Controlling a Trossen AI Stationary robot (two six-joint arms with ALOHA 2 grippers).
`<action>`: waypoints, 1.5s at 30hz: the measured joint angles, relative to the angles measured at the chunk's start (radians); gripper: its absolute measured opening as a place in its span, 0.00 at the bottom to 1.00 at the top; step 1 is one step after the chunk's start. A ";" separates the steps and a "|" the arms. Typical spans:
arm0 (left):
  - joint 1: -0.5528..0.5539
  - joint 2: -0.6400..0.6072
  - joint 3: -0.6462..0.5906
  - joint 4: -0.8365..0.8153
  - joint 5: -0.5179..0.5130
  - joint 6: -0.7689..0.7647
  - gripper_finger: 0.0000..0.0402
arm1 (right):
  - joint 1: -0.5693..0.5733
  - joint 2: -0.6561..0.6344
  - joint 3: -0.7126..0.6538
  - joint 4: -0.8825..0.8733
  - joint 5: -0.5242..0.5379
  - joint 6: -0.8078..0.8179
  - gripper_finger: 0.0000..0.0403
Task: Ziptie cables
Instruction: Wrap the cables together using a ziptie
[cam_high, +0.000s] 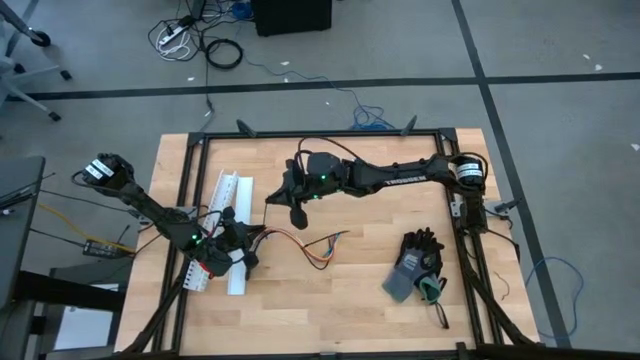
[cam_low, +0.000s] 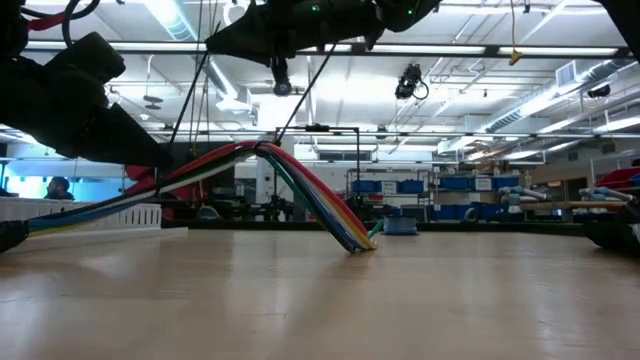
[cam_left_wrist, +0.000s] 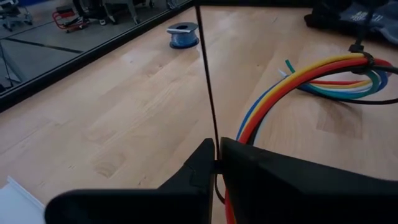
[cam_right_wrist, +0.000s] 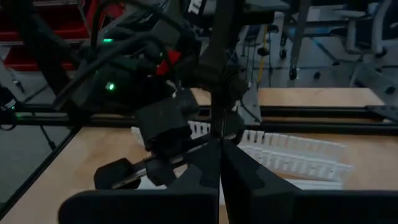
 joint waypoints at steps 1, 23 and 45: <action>0.000 0.000 0.000 0.001 0.000 0.000 0.05 | -0.003 -0.006 0.000 -0.002 0.001 0.001 0.00; 0.001 0.000 0.000 0.002 -0.003 -0.001 0.05 | -0.100 -0.030 0.000 0.054 0.114 0.110 0.00; -0.001 -0.002 0.018 0.161 0.065 0.148 0.00 | -0.211 -0.221 0.006 -0.109 -0.196 0.279 0.06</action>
